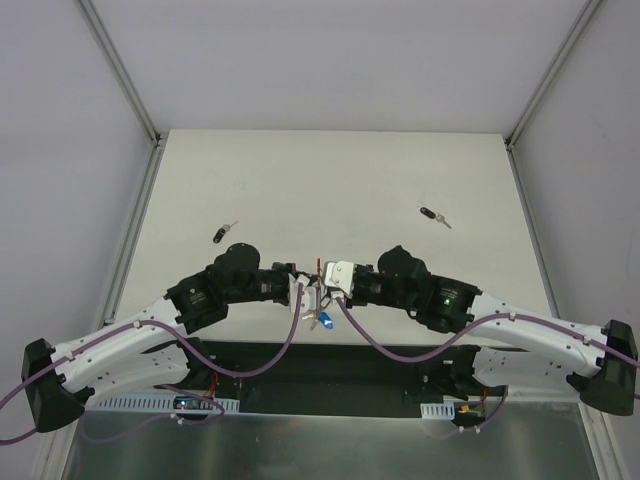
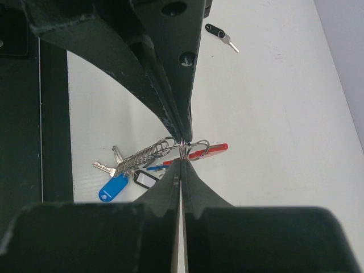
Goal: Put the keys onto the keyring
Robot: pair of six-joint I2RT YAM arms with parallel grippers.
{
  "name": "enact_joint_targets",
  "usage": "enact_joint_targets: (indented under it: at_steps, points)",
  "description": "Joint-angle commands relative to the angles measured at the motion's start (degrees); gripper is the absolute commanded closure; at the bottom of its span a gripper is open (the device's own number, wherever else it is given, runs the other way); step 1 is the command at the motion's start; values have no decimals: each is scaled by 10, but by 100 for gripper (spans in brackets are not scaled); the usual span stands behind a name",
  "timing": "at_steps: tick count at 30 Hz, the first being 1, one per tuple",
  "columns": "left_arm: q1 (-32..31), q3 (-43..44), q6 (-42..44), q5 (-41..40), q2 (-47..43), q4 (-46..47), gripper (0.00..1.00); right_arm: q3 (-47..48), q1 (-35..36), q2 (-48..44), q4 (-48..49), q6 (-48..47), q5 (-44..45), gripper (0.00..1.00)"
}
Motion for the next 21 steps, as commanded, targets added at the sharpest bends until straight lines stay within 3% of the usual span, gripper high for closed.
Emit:
enact_joint_targets:
  at_steps: [1, 21]
  points:
    - [-8, 19, -11, 41, -5, 47, 100, 31, 7, 8, 12, -5, -37, 99]
    - [-8, 16, -28, 39, 5, 69, 100, 42, 8, 22, 18, 13, -33, 99]
